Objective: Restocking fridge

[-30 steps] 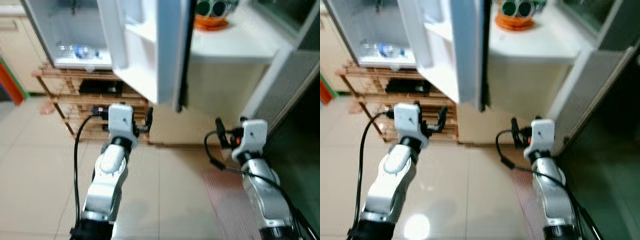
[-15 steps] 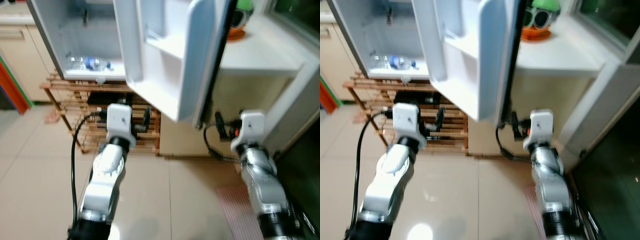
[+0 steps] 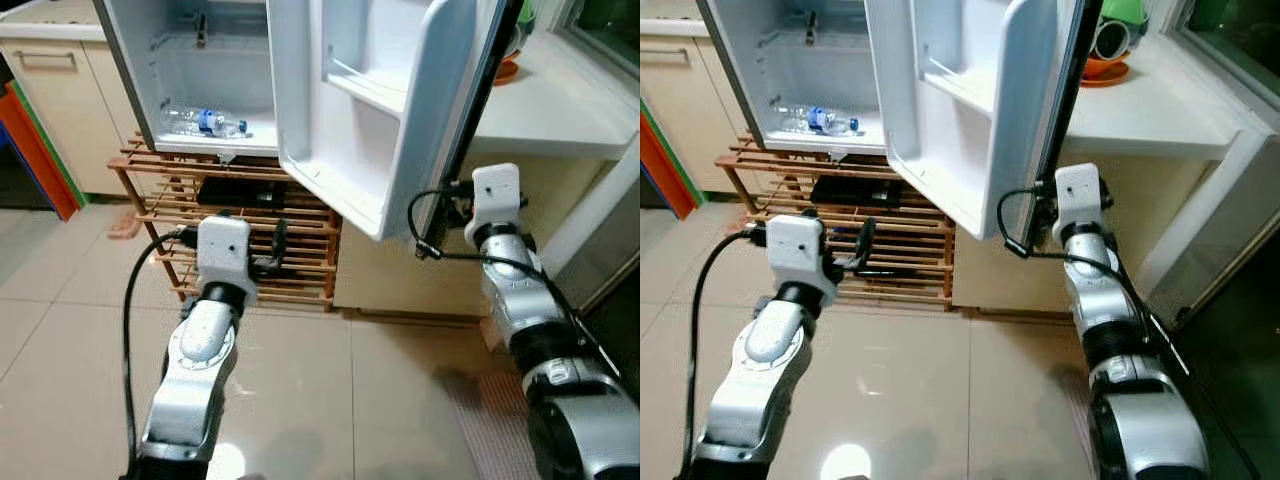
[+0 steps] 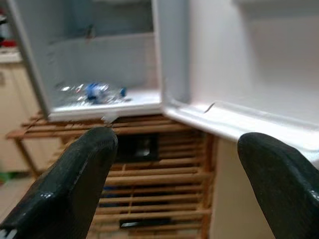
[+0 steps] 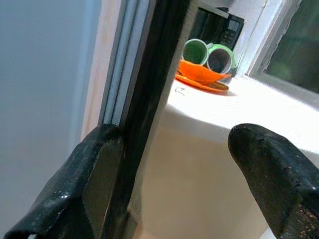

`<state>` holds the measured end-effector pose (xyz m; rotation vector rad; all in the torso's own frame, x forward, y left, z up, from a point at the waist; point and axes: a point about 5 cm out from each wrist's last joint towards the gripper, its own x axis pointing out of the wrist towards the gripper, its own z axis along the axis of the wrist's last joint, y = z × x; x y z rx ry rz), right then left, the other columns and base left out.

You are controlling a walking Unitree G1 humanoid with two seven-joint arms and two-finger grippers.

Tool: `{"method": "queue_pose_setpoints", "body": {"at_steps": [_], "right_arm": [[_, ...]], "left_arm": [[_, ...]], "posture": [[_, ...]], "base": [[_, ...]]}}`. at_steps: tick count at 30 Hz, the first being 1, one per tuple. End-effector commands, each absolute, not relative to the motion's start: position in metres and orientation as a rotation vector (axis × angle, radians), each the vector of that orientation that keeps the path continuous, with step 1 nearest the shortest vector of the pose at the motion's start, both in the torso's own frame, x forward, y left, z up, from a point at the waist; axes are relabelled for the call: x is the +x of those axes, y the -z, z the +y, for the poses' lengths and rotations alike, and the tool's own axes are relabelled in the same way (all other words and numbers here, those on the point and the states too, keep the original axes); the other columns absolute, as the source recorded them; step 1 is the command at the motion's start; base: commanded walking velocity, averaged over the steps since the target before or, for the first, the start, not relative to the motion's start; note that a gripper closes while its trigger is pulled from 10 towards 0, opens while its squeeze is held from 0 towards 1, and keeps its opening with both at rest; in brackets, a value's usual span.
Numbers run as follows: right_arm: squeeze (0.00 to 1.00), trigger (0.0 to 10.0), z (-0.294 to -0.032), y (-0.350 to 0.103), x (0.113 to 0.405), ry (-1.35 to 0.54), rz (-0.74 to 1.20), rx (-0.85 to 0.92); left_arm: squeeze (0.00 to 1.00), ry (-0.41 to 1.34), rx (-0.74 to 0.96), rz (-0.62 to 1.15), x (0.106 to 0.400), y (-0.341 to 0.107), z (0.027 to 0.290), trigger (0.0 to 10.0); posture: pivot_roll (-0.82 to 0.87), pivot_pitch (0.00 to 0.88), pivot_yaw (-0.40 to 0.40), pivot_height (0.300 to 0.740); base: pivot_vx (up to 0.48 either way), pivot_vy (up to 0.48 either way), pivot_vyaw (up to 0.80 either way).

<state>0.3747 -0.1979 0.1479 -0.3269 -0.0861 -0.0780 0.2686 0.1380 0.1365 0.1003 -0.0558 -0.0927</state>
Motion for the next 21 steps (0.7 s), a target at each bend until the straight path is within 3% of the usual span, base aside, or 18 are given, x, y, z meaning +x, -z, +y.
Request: {"method": "queue_pose_setpoints", "body": {"at_steps": [1, 11, 16, 17, 19, 21], "right_arm": [[0.28, 10.0, -0.204, -0.147, 0.378, 0.116, -0.07, -0.355], [0.28, 10.0, -0.223, -0.144, 0.383, 0.237, 0.042, -0.361], [0.29, 10.0, -0.215, -0.15, 0.387, 0.194, 0.013, -0.004], [0.29, 10.0, -0.215, -0.15, 0.387, 0.194, 0.013, -0.004], [0.28, 10.0, -0.193, -0.151, 0.391, 0.072, -0.018, 0.208], [0.28, 10.0, -0.184, -0.152, 0.391, 0.021, -0.024, 0.276]], "left_arm": [[0.0, 0.092, 0.113, -0.049, 0.262, -0.139, 0.142, 10.0], [0.0, 0.082, 0.109, 0.026, 0.246, -0.132, 0.15, 10.0], [0.0, 0.094, 0.1, 0.038, 0.244, -0.132, 0.147, 10.0], [0.0, 0.094, 0.1, 0.038, 0.244, -0.132, 0.147, 10.0], [0.0, 0.102, 0.095, 0.043, 0.245, -0.132, 0.145, 10.0], [0.0, 0.108, 0.093, 0.044, 0.246, -0.133, 0.144, 10.0]], "posture": [[0.13, 0.0, -0.002, 0.74], [0.15, 0.026, 0.0, 0.74], [0.14, 0.032, -0.002, 0.74], [0.14, 0.032, -0.002, 0.74], [0.12, 0.037, 0.002, 0.74], [0.12, 0.036, 0.004, 0.74]], "base": [[0.0, 0.0, 0.0], [0.0, 0.0, 0.0], [0.0, 0.0, 0.0], [0.0, 0.0, 0.0], [0.0, 0.0, 0.0], [0.0, 0.0, 0.0]]}}
